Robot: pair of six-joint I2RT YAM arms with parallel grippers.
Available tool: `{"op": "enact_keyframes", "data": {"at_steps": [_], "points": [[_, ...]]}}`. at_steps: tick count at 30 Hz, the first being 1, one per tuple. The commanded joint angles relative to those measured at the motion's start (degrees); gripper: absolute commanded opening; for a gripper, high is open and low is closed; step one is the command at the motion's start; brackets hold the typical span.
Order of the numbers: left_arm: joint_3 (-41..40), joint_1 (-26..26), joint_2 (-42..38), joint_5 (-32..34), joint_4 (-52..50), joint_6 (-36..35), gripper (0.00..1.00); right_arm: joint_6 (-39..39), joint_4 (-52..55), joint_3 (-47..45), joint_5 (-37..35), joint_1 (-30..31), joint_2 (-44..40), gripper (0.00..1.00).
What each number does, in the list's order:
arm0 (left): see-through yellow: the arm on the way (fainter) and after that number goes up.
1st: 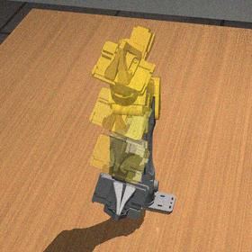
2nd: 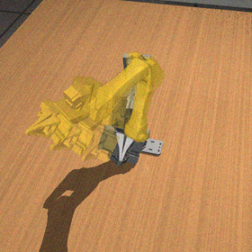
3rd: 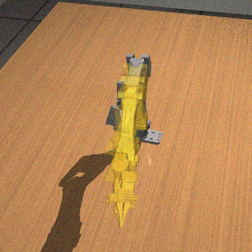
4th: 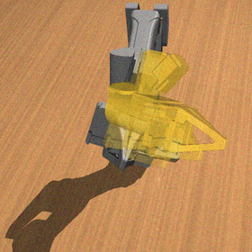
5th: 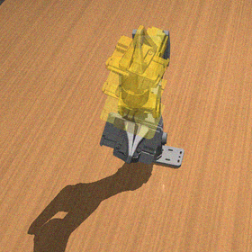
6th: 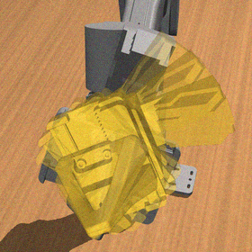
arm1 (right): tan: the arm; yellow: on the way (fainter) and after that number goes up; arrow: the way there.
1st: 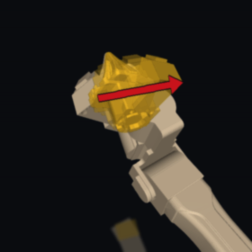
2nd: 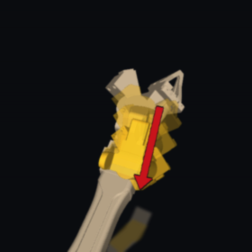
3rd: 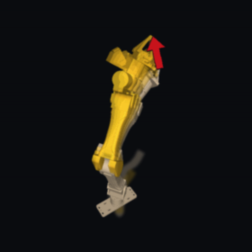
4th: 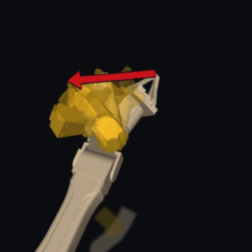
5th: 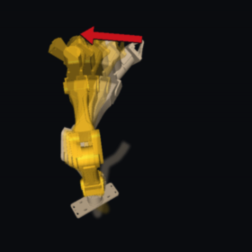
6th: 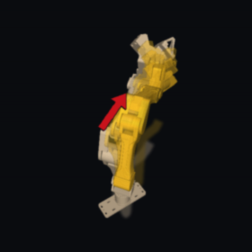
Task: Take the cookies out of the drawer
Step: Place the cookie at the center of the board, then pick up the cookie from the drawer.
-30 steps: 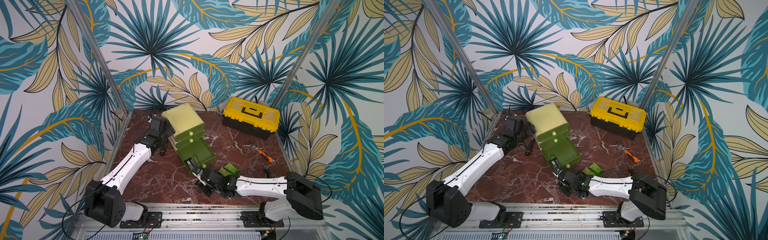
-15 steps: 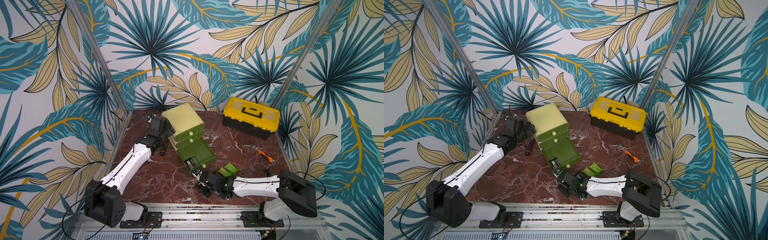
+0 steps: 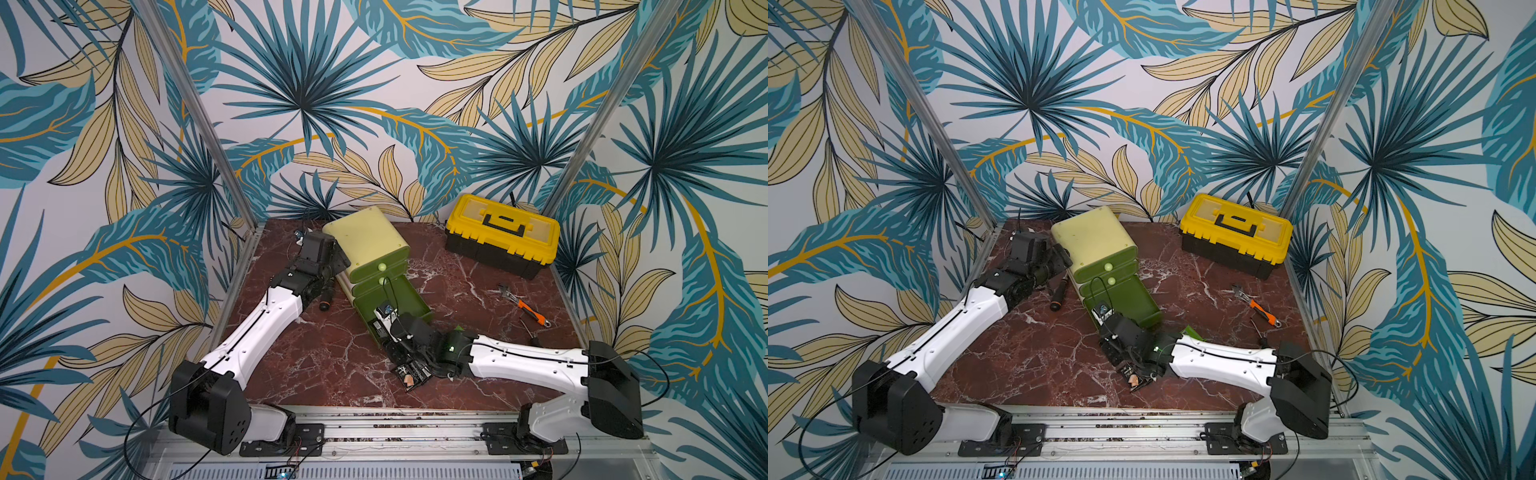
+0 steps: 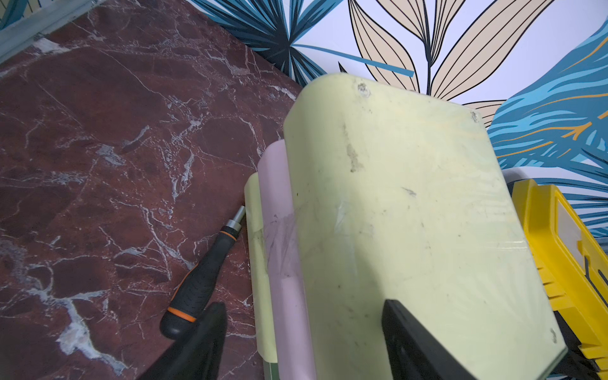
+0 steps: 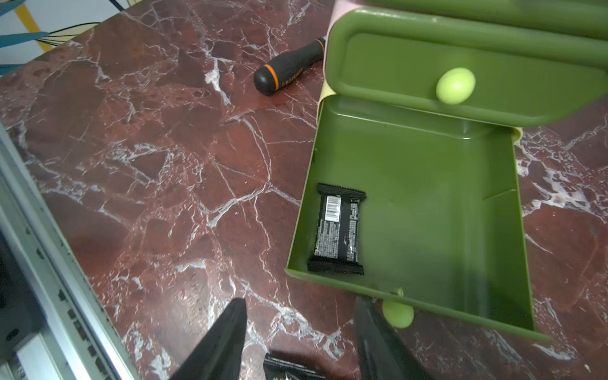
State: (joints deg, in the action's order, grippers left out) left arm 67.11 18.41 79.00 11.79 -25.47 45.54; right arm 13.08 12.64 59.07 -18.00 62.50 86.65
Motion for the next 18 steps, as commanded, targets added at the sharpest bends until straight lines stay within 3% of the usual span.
{"op": "enact_keyframes", "data": {"at_steps": [1,8,18], "points": [[-0.3,-0.2,-0.4,-1.2,-1.8,-0.5,0.79,3.3,8.7,4.6,-2.0,-1.2,5.6,0.58],[-0.2,-0.2,-0.8,-1.2,-2.0,-0.8,0.79,5.3,15.6,15.6,1.4,-4.5,14.8,0.59],[2.1,-0.2,-1.2,-4.1,-0.5,-1.9,0.83,4.1,16.9,19.6,4.3,-8.5,19.9,0.6]]}}
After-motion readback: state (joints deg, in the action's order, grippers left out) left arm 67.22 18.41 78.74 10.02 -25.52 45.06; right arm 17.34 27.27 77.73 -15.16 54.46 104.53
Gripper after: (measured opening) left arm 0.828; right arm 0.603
